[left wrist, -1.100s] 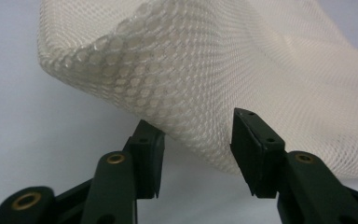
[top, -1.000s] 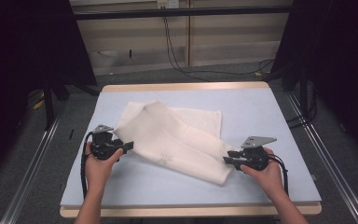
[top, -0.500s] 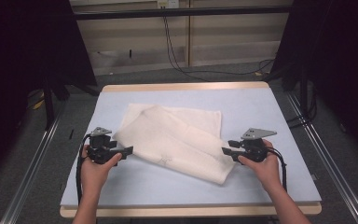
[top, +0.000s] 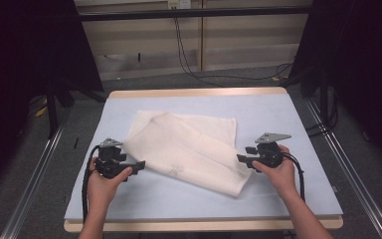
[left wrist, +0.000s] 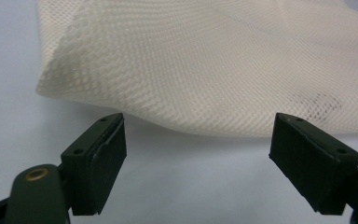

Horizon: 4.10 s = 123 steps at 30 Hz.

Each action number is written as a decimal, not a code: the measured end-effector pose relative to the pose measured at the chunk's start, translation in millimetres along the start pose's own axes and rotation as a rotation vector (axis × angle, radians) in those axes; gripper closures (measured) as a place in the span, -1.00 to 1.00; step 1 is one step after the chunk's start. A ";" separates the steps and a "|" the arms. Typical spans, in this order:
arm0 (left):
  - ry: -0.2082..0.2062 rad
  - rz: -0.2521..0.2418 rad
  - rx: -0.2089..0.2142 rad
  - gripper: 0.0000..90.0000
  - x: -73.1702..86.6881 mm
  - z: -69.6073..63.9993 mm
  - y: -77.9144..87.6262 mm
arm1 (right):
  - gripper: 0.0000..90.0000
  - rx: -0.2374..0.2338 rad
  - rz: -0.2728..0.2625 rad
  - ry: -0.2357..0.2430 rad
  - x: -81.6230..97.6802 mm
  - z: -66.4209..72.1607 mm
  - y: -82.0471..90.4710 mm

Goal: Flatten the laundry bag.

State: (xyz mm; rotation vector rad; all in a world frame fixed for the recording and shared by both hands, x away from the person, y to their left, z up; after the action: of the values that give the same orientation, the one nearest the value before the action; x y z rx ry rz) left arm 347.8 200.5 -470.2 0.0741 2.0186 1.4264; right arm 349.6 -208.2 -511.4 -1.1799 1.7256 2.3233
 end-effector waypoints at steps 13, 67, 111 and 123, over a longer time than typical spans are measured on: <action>-0.088 -0.023 0.034 -0.61 -9.7 -24.1 -5.8 | 0.79 -0.046 0.056 0.054 3.2 8.7 -7.1; -0.227 0.021 0.105 -0.62 -26.2 -68.8 -49.0 | 0.95 -0.253 -0.093 0.081 -14.1 69.2 15.6; -0.351 -0.019 0.207 -0.07 -47.5 -130.3 -79.8 | 0.95 -0.260 0.042 0.386 17.2 139.2 -8.6; -0.289 -0.083 0.283 0.91 -46.6 -132.8 -83.6 | 0.88 -0.275 0.040 0.369 16.0 138.7 -7.9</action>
State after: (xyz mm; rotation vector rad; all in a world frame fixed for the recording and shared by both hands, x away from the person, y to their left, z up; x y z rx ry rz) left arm 339.3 38.8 -494.5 0.2975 1.9413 1.0067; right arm 265.0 -96.9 -512.4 -1.7311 1.5603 2.5595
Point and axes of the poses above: each handheld gripper's, and its own axes: y roughly backward along the jaws, x roughly out of its underside, z roughly to its left, the point moved 6 cm from there along -y, roughly forward along the jaws, and after that the axes turned 15 degrees about z, right-handed, at the moved point
